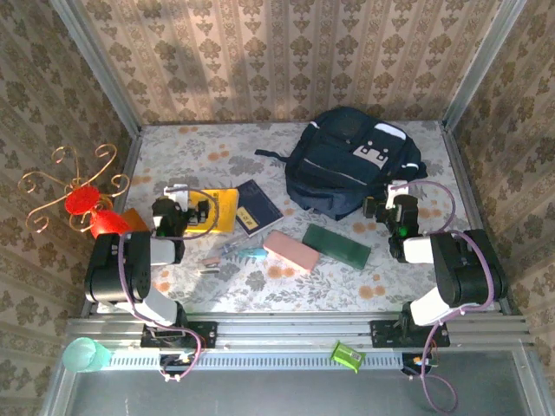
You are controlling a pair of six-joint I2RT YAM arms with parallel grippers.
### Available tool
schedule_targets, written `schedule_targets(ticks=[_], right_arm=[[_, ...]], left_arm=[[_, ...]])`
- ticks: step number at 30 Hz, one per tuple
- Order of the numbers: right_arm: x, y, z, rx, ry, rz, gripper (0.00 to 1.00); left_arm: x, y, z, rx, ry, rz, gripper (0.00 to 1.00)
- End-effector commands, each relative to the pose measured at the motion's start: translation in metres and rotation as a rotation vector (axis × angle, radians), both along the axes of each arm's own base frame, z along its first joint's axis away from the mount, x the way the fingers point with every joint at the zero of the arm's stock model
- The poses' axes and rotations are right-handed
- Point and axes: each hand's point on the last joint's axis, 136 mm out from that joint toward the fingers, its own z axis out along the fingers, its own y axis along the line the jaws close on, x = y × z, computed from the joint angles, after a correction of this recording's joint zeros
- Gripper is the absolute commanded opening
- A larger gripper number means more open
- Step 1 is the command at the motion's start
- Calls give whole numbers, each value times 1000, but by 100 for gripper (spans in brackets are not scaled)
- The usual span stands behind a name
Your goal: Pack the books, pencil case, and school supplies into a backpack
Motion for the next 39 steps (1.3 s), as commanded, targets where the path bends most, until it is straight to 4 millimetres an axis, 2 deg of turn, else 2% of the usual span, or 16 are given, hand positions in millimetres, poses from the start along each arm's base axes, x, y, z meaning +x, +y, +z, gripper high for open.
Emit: schedule_targets(ticks=[1, 31, 34, 37, 39], right_arm=[[12, 3, 23, 14, -81, 11, 100], [11, 2, 23, 12, -85, 10, 100], [5, 3, 36, -1, -117, 5, 100], [-10, -12, 65, 13, -116, -106, 100], [-21, -17, 85, 53, -168, -149, 99]], left_arm=[[8, 0, 15, -13, -46, -4, 100], [7, 5, 14, -18, -48, 20, 100], [0, 2, 24, -15, -104, 4, 100], [-4, 7, 41, -7, -83, 41, 100], [-6, 5, 61, -7, -80, 38, 100]])
